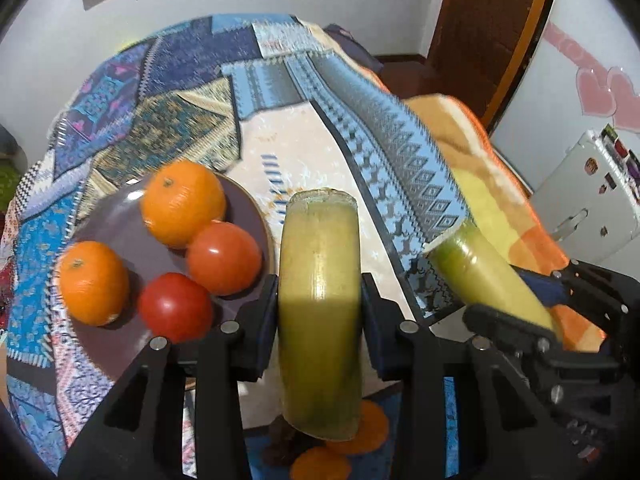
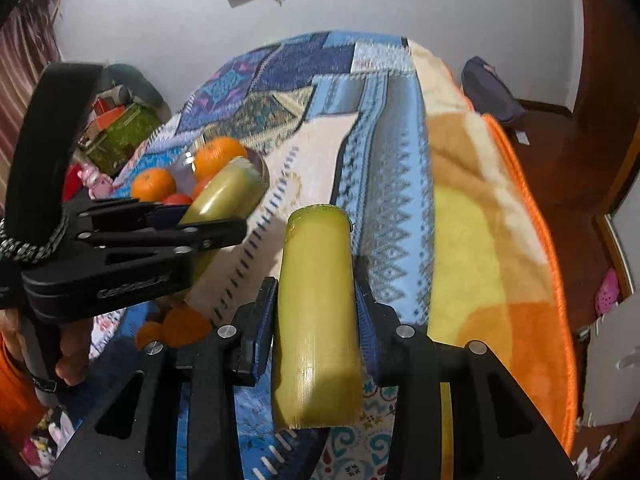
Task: Organize fruits
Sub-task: 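Lift and carry both cucumbers toward the purple plate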
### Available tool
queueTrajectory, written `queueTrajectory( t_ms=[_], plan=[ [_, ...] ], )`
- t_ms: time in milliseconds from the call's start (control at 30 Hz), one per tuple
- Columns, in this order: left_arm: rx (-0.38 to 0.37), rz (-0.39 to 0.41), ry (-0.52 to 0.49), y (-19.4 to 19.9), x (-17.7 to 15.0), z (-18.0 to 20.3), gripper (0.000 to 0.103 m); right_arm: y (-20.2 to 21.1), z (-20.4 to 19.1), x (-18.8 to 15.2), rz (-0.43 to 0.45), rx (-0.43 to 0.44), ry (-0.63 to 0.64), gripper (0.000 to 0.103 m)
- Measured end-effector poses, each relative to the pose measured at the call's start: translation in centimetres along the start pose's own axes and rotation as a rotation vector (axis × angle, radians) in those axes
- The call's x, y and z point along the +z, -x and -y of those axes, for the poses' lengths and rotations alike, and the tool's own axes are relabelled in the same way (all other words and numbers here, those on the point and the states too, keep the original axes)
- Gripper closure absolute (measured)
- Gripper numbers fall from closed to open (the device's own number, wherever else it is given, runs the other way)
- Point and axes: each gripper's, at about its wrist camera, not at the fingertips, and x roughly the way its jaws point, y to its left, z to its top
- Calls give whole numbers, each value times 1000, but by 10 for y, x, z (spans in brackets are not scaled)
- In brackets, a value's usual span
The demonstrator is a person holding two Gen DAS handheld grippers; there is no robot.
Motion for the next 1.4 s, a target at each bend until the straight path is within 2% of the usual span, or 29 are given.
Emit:
queueTrajectory(
  t_ms=[333,667,900,1067,1400],
  plan=[
    [43,114,80,70,-3,-51,65,13,-34,28,65,11,58,68],
    [132,143,159,100,-13,-121,65,-8,-80,61,75,44,122,68],
    [149,122,222,90,-16,-167,65,-39,-111,81,45,70,168,68],
    [128,94,258,71,-14,-192,65,-64,-131,93,19,72,200,68],
    [101,73,265,34,3,-214,65,-112,-151,113,-40,69,235,68]
  ],
)
